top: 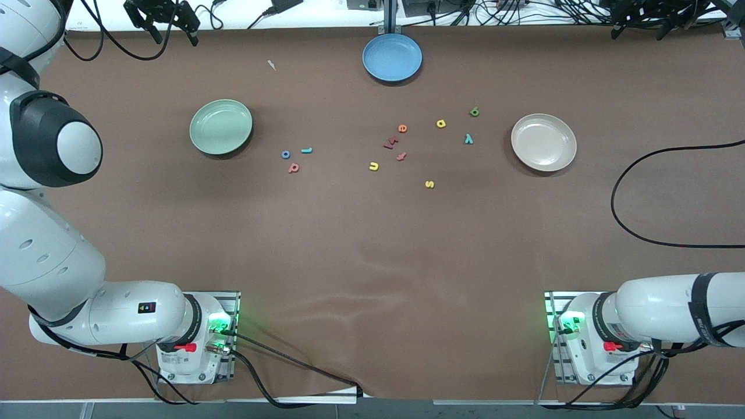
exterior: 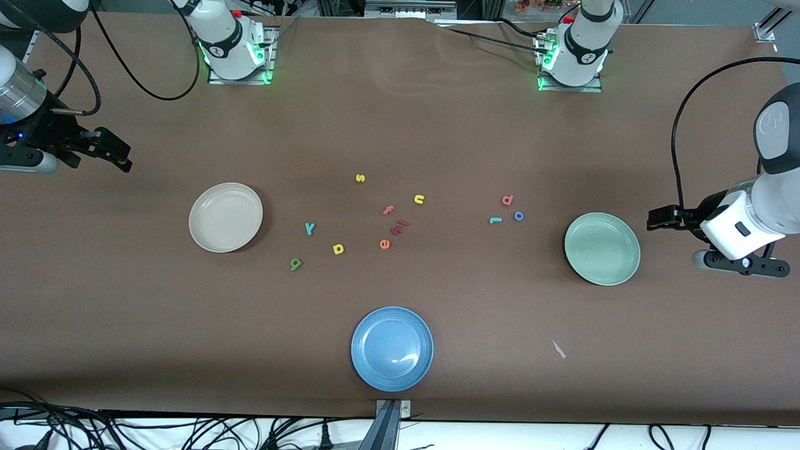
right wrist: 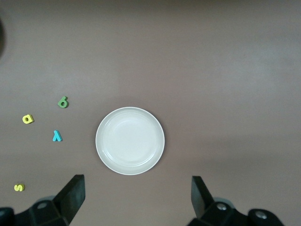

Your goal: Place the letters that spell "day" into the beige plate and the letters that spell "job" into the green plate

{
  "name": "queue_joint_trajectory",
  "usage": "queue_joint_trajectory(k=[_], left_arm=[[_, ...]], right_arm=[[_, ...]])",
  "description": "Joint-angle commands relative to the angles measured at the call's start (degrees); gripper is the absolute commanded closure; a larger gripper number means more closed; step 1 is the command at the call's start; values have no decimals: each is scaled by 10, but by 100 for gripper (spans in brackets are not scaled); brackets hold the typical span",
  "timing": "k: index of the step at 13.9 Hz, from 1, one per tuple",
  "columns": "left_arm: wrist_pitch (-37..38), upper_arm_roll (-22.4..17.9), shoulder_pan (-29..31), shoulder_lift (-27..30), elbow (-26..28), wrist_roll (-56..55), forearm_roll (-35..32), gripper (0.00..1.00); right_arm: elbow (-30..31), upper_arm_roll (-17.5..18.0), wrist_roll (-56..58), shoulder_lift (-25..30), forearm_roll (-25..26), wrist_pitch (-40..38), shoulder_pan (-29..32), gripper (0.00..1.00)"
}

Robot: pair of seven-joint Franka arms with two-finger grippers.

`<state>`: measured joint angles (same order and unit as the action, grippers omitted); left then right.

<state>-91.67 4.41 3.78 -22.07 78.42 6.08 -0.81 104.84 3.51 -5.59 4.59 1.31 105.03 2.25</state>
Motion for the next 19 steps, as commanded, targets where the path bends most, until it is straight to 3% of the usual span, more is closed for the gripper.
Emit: queue_joint_trajectory(k=[1, 19], left_arm=[[-4, -3, -1, 6, 6, -2, 11, 0], [-4, -3, -1, 6, 7, -2, 11, 0]], right_arm=[[9, 1, -7, 10, 0, -1, -1, 0], [5, 3, -7, 1, 4, 6, -1, 0]])
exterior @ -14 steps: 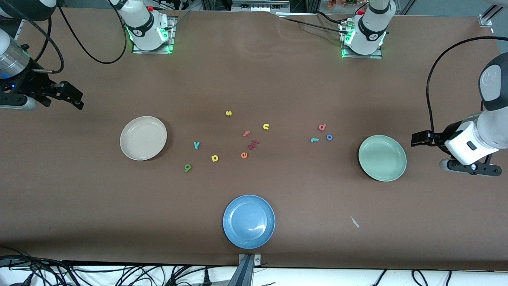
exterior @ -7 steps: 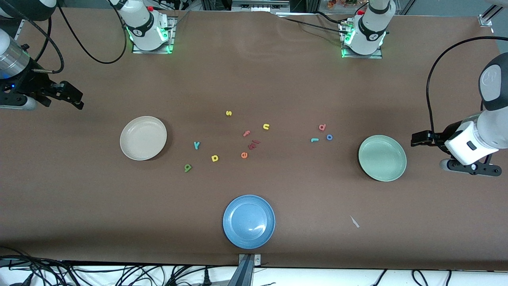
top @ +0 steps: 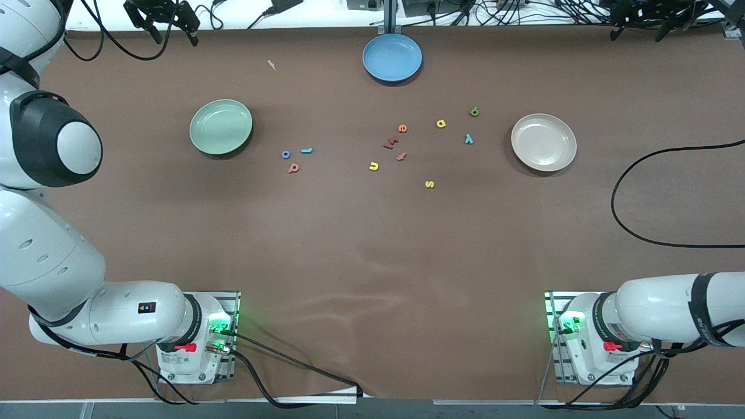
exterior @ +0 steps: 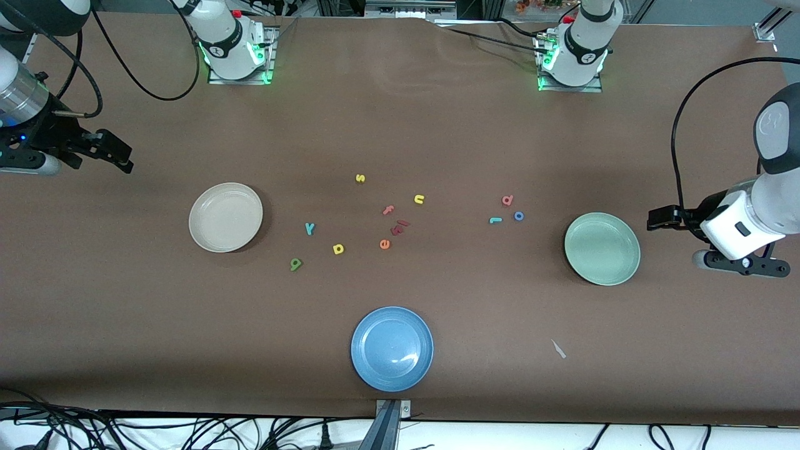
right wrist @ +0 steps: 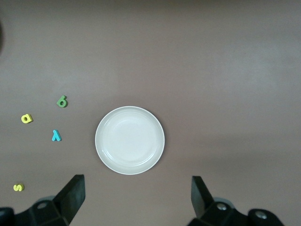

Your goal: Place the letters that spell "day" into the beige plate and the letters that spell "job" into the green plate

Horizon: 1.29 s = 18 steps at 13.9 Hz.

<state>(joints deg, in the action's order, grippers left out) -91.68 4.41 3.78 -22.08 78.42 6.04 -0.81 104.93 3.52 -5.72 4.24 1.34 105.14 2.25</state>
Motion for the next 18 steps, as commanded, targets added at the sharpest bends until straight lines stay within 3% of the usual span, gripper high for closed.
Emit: queue_joint_trajectory(k=[1, 18], left_arm=[[-4, -3, -1, 6, 7, -1, 12, 0], [-4, -3, -1, 6, 6, -1, 11, 0]], right_arm=[[3, 2, -5, -1, 3, 11, -1, 0], [-3, -1, -6, -2, 2, 17, 0, 0]])
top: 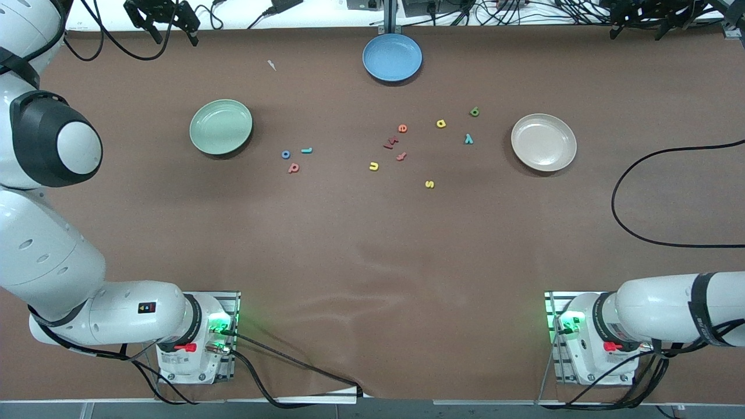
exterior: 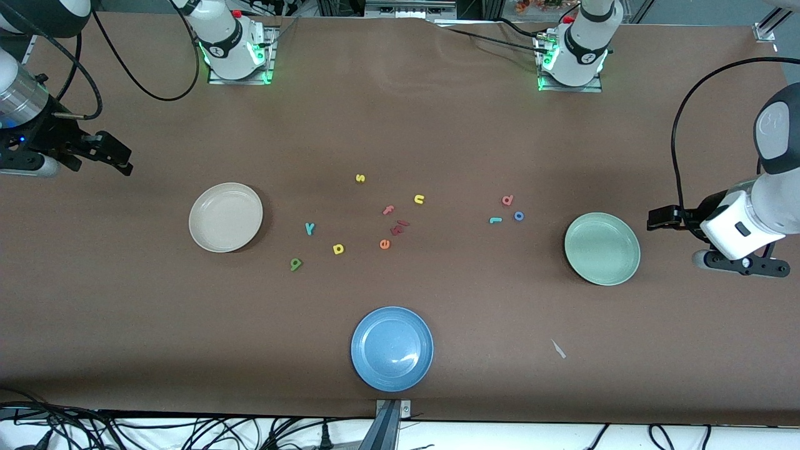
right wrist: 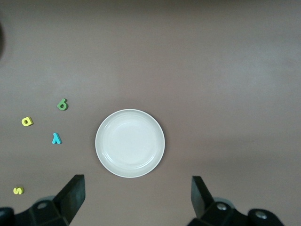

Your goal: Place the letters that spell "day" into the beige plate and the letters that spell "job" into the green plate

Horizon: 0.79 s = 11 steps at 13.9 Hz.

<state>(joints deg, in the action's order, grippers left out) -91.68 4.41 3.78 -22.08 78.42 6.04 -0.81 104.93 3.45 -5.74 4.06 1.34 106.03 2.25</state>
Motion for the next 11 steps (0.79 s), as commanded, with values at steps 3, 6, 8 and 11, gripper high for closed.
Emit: queue_joint_trajectory(k=[3, 6, 8, 11], left_arm=[[-3, -3, -1, 6, 6, -1, 11, 0], [-3, -3, -1, 6, 6, -1, 11, 0], [-3, -3, -1, 6, 7, -1, 11, 0], [-3, -3, -1, 6, 7, -1, 11, 0]], right_arm=[[-2, 0, -5, 0, 3, 11, 0, 0], [-1, 0, -7, 1, -1, 4, 0, 0], [3, 1, -7, 2, -5, -6, 0, 0], [5, 2, -6, 2, -6, -28, 0, 0]])
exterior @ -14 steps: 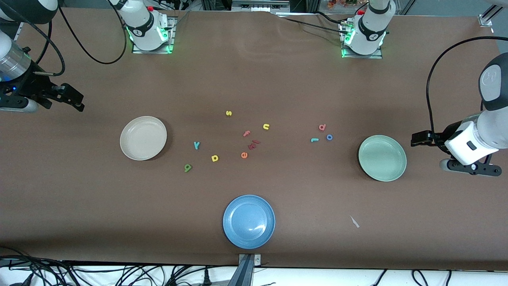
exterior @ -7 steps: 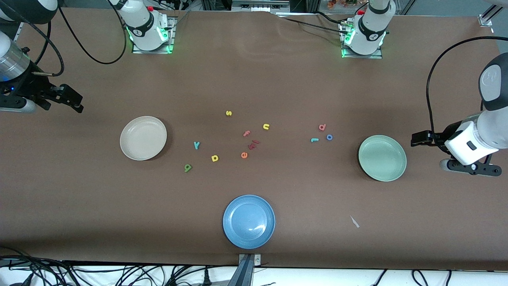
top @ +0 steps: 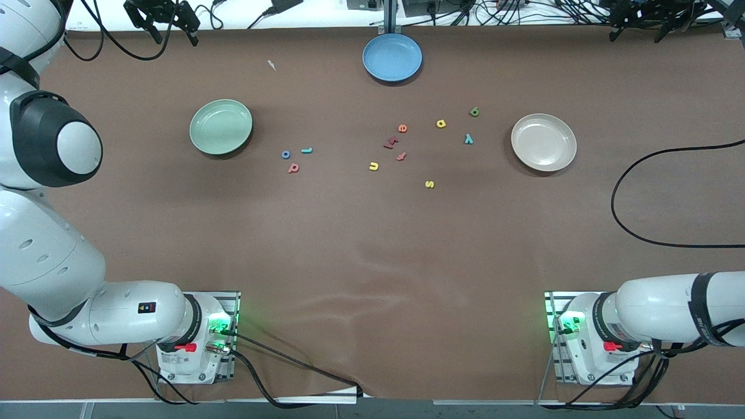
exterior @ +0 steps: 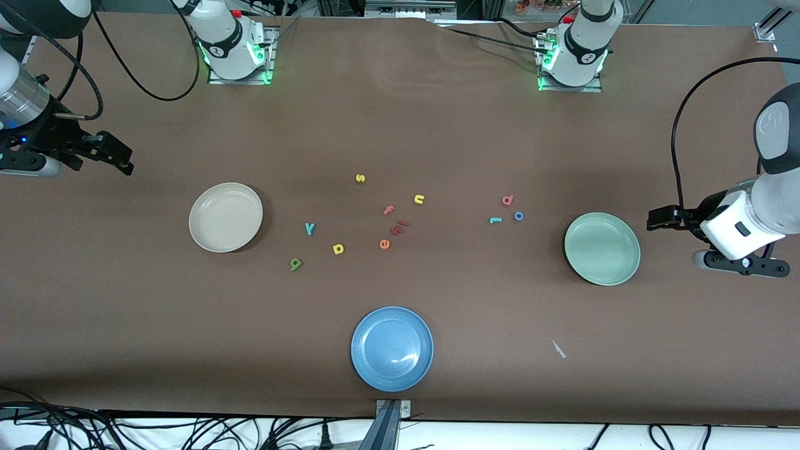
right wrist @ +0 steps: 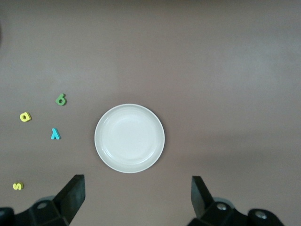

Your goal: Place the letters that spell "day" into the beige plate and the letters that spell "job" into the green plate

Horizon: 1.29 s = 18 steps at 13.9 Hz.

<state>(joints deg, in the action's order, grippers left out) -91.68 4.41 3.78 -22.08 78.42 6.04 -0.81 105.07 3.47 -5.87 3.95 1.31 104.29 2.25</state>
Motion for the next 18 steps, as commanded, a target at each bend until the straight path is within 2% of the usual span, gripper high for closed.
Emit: queue_joint_trajectory(k=[1, 18], left_arm=[[-3, -3, -1, 6, 6, -1, 11, 0], [-3, -3, -1, 6, 6, -1, 11, 0]], right_arm=[[4, 2, -4, 4, -6, -11, 0, 0], [38, 11, 1, 15, -8, 7, 0, 0]])
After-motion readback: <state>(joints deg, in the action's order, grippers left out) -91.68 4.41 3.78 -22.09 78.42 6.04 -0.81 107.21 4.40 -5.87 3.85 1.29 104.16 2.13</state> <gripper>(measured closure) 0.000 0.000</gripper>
